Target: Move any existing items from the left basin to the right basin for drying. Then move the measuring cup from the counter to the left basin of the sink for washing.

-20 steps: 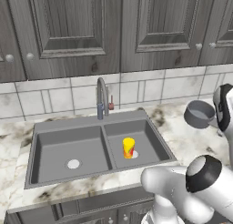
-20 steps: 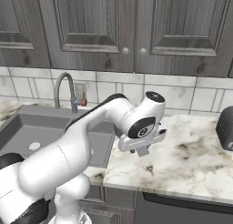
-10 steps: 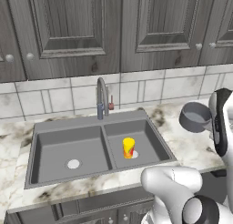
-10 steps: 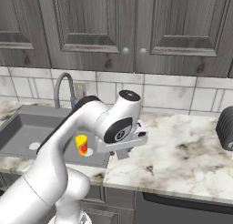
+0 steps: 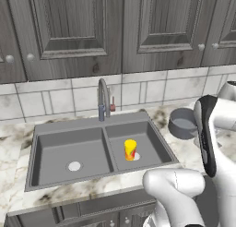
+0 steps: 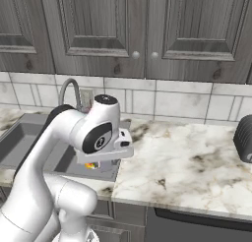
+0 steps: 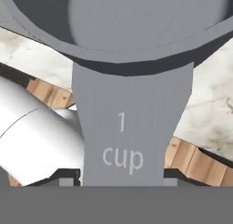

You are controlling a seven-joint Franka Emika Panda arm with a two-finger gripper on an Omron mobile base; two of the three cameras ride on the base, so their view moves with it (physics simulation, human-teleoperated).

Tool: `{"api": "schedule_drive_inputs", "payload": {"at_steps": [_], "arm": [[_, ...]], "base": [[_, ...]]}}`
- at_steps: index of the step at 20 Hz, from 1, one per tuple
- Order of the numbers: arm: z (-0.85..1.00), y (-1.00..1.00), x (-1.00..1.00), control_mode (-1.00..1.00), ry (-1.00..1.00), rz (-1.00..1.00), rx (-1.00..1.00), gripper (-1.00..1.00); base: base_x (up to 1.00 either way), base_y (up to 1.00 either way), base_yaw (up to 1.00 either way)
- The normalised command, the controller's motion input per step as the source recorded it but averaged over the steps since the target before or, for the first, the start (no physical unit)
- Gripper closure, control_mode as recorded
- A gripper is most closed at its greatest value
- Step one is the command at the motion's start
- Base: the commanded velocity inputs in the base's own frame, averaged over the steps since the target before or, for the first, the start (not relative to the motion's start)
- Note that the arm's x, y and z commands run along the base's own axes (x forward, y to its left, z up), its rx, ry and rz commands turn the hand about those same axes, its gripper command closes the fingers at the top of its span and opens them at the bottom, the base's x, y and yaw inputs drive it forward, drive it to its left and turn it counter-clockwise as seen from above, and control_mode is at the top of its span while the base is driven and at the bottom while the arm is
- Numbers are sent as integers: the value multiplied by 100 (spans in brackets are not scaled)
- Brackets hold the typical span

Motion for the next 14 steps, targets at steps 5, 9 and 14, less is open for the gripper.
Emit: {"api": "schedule_drive_inputs", "payload": {"at_steps": [5, 9, 14], "arm": [[9, 71, -2, -100, 8, -2, -4, 100], [8, 67, 0, -100, 9, -1, -2, 100], [1, 73, 0, -100, 9, 0, -3, 100]], "base": [[0, 0, 0], [0, 0, 0], [0, 0, 0]]}}
